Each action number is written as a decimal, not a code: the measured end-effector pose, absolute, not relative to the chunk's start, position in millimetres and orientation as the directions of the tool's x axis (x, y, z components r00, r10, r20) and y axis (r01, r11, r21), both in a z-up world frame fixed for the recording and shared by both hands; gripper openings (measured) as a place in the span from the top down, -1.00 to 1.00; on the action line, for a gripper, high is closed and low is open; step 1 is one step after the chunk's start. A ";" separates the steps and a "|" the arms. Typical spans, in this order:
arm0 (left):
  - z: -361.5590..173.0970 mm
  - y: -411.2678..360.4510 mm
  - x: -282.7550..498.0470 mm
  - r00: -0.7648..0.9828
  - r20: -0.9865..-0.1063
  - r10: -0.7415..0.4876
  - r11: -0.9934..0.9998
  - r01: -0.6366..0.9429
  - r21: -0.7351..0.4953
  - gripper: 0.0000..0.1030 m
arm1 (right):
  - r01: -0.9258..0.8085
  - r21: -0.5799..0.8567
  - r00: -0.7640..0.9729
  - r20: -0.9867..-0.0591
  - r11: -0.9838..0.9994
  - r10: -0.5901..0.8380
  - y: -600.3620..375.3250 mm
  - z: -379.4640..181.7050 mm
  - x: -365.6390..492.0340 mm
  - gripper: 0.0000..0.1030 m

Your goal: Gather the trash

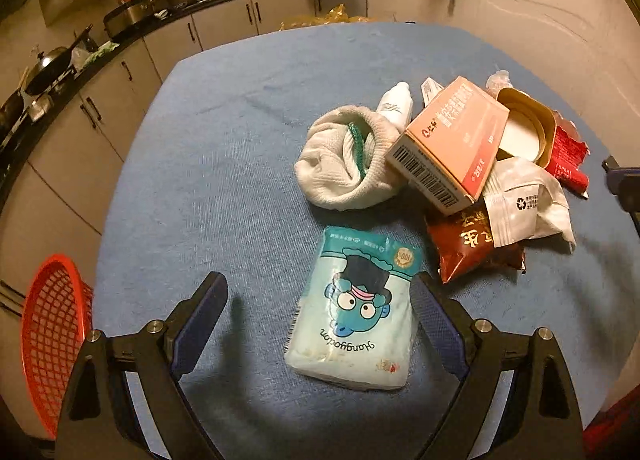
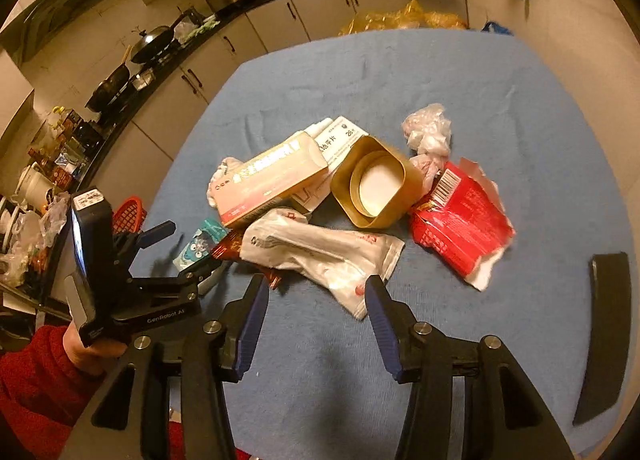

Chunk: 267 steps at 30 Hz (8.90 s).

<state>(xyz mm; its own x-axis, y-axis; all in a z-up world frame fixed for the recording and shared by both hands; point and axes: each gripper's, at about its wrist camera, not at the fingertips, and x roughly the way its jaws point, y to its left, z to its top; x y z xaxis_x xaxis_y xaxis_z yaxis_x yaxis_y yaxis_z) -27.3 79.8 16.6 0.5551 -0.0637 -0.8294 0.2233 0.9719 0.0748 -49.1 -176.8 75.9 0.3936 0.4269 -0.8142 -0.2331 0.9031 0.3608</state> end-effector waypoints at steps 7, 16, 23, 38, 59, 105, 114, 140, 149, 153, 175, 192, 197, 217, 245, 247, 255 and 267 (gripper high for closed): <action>13.7 76.3 -47.2 0.537 -0.840 -0.079 0.976 0.214 0.045 -0.20 | -0.272 0.389 0.345 -0.814 0.880 0.467 -174.2 51.2 -5.9 -0.07; 13.6 91.2 -50.8 0.518 -0.853 -0.072 0.987 0.160 0.014 -0.23 | -0.315 0.464 0.258 -0.798 0.828 0.545 -164.3 28.6 9.0 -0.24; 13.4 100.8 -43.7 0.513 -0.856 -0.072 0.988 0.153 0.008 -0.51 | -0.422 0.488 0.118 -0.806 0.764 0.580 -140.5 32.0 -30.8 -0.27; 15.7 92.6 -36.5 0.562 -0.823 -0.078 0.980 0.196 0.040 0.19 | -0.550 0.281 0.151 -0.892 0.786 0.425 -95.8 17.3 -24.2 0.19; 103.1 79.7 -76.0 0.722 -0.669 -0.178 0.965 0.260 0.024 0.38 | -0.427 0.203 0.451 -0.797 0.881 0.402 -121.1 98.0 -71.2 0.43; 106.2 174.1 -133.4 0.745 -0.660 -0.094 0.988 0.149 0.028 0.36 | -0.504 0.189 0.463 -0.765 0.843 0.448 -30.1 110.0 -107.7 0.43; 106.7 199.1 -145.6 0.751 -0.659 -0.039 0.997 0.071 0.023 0.36 | -0.578 0.181 0.427 -0.764 0.796 0.484 -0.7 112.0 -103.1 0.43; 100.7 273.0 -168.7 0.732 -0.672 0.107 0.988 -0.152 -0.008 0.35 | -0.710 0.247 0.273 -0.767 0.660 0.581 91.4 117.9 -81.1 0.42; 88.7 322.7 -155.8 0.694 -0.705 0.145 0.967 -0.250 -0.047 0.33 | -0.737 0.307 0.178 -0.772 0.602 0.611 148.8 117.4 -58.7 0.42; 81.8 340.1 -146.8 0.678 -0.720 0.147 0.956 -0.285 -0.073 0.31 | -0.736 0.332 0.145 -0.774 0.590 0.617 173.8 113.5 -45.1 0.42; 96.4 332.1 -133.6 0.713 -0.690 0.123 0.962 -0.256 -0.093 -0.30 | -0.674 0.372 0.184 -0.752 0.638 0.633 161.1 118.3 -24.9 0.09; 86.8 147.5 -87.8 0.609 -0.752 -0.253 0.967 0.145 -0.207 -0.44 | -0.313 0.380 0.316 -0.822 0.870 0.473 -77.3 81.2 -52.9 0.09; 74.6 102.3 -64.7 0.541 -0.790 -0.290 0.956 0.129 -0.262 -0.45 | -0.244 0.365 0.381 -0.816 0.898 0.435 -137.1 88.3 -55.5 0.00; 16.1 35.4 -19.3 0.519 -0.852 -0.066 0.997 0.004 -0.075 0.22 | -0.133 0.319 0.459 -0.819 0.938 0.344 -281.3 79.7 -36.4 -0.22; 58.0 43.7 -92.0 0.549 -0.833 -0.066 0.997 0.010 -0.072 0.44 | -0.233 0.354 0.428 -0.799 0.906 0.423 -264.5 65.6 -41.8 0.92; 70.3 39.9 -88.6 0.571 -0.817 -0.079 0.997 0.043 -0.066 0.44 | -0.239 0.360 0.441 -0.787 0.902 0.431 -261.1 73.5 -47.5 0.92; 106.5 42.6 -87.9 0.633 -0.768 -0.094 0.994 0.100 -0.039 0.44 | -0.271 0.340 0.504 -0.747 0.901 0.434 -236.8 104.1 -56.9 0.92; 112.8 71.7 -100.9 0.658 -0.750 -0.071 0.997 0.059 -0.043 0.43 | -0.363 0.292 0.511 -0.732 0.885 0.451 -190.8 127.2 -61.5 0.92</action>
<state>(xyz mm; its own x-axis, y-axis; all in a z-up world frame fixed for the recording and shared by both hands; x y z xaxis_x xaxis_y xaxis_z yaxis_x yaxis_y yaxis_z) -100.9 71.7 112.8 0.6577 -0.0715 -0.7499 0.0593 0.9973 -0.0430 -61.5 -190.8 127.2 0.5108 0.4515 -0.7316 -0.3633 0.8846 0.2923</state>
